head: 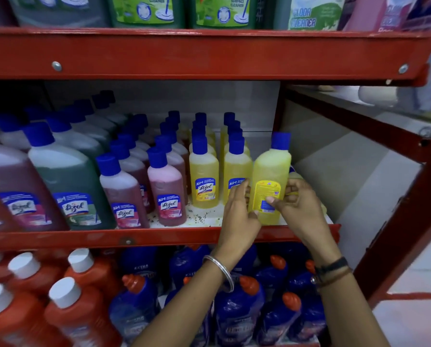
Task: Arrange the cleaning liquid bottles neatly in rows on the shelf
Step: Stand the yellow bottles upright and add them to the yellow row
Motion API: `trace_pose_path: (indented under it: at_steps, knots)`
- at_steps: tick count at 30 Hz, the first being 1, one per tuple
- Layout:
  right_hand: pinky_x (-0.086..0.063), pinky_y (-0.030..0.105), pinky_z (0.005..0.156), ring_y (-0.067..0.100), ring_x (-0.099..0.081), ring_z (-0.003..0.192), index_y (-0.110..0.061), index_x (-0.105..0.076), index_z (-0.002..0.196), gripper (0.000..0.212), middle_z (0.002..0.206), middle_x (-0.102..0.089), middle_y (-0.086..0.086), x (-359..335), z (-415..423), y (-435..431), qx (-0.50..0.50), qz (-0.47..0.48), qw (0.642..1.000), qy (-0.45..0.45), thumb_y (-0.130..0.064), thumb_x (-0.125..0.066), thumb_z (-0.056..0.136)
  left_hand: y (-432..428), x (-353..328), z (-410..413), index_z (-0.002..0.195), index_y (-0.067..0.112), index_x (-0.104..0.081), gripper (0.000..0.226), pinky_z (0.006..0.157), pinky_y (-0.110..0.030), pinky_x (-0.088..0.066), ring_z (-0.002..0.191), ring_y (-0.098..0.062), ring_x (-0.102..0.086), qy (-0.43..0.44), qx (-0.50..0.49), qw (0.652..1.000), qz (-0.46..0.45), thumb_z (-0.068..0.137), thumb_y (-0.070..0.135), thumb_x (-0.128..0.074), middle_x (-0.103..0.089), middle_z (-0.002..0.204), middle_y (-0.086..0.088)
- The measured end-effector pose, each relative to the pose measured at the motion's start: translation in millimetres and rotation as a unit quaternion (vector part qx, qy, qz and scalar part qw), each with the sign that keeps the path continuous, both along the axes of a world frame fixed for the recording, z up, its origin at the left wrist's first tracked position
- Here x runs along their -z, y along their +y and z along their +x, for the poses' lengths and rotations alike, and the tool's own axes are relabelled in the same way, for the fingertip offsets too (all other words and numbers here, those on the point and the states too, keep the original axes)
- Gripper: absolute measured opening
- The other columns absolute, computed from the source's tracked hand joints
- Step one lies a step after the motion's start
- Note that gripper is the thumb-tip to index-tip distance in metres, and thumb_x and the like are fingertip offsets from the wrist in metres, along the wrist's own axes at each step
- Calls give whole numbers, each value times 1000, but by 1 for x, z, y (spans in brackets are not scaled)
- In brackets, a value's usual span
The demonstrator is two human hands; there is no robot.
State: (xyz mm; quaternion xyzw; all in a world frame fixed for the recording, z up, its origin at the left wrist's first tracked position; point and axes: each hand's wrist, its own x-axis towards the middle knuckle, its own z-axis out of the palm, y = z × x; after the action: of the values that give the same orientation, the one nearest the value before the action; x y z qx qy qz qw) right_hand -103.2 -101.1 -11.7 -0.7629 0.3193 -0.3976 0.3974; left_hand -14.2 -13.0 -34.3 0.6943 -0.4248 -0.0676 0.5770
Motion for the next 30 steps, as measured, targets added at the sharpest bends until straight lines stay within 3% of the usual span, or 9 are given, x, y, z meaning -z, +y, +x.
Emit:
trace_pose_path:
  at_steps: [5, 7, 9, 12, 17, 20, 23, 27, 30]
  knots:
    - [-50, 16, 75, 16, -62, 91, -22, -54, 102, 35, 108, -61, 7, 4, 27, 28, -76, -31, 997, -18, -11, -76, 77, 41, 4, 14, 139, 15, -30, 65, 95, -3, -31, 121, -11, -43, -83, -67, 994, -13, 81, -8, -49, -39, 136, -4]
    - [-46, 6, 70, 13, -62, 91, -21, -54, 104, 36, 110, -58, 5, 8, 40, 38, -107, -40, 993, -13, -10, -76, 77, 55, 9, 20, 140, 14, -27, 64, 95, -6, -30, 121, -14, -41, -90, -87, 992, -20, 83, -7, -48, -37, 136, -6]
    - [-49, 16, 76, 18, -63, 95, -20, -54, 106, 39, 113, -57, 6, 15, 55, 45, -127, -44, 991, -8, -9, -75, 76, 64, 16, 26, 140, 10, -26, 62, 100, -13, -32, 124, -17, -41, -74, -103, 992, -22, 84, -4, -48, -35, 137, -10]
    - [-49, 27, 80, 20, -62, 97, -20, -52, 107, 41, 115, -59, 9, 24, 73, 55, -144, -38, 989, -13, -6, -74, 75, 74, 24, 33, 142, 8, -22, 62, 95, -1, -24, 126, -19, -39, -43, -115, 992, -12, 85, -2, -46, -32, 140, -14]
    - [-48, 4, 67, 6, -62, 87, -17, -47, 107, 44, 98, -62, -7, 29, 79, 60, -108, 21, 992, -55, -4, -76, 75, 81, 22, 38, 143, 9, -18, 61, 106, -26, -36, 129, -22, -38, -40, -81, 996, 17, 87, -2, -43, -26, 143, -9]
    - [-54, 12, 77, 11, -65, 88, -15, -52, 102, 32, 95, -64, -6, 34, 77, 57, -83, 12, 995, -57, -5, -72, 79, 82, 21, 41, 132, 10, -34, 49, 104, -36, -40, 119, -22, -44, -49, -86, 995, 3, 85, -2, -45, -36, 127, -8]
    - [-56, 45, 91, 19, -65, 101, -23, -58, 107, 14, 104, -64, -3, 41, 75, 59, -119, -3, 992, -34, -20, -58, 93, 85, 20, 40, 123, 10, -41, 44, 99, -21, -40, 109, -14, -46, -31, -77, 997, -3, 84, -10, -41, -39, 119, -7]
    - [-55, 40, 90, 18, -63, 108, -17, -60, 118, 49, 122, -55, 1, 36, 76, 63, -141, 5, 990, 1, -49, -64, 81, 87, 19, 42, 118, 12, -47, 56, 95, -6, -36, 106, -11, -46, -32, -68, 997, -9, 74, -21, -35, -38, 118, -5]
    - [-55, 34, 89, 16, -65, 102, -18, -54, 114, 33, 113, -64, 0, 34, 77, 61, -138, 5, 990, -25, -27, -68, 86, 84, 17, 43, 129, 11, -40, 61, 98, -2, -29, 118, -13, -41, -37, -56, 998, -9, 75, -20, -35, -33, 129, -4]
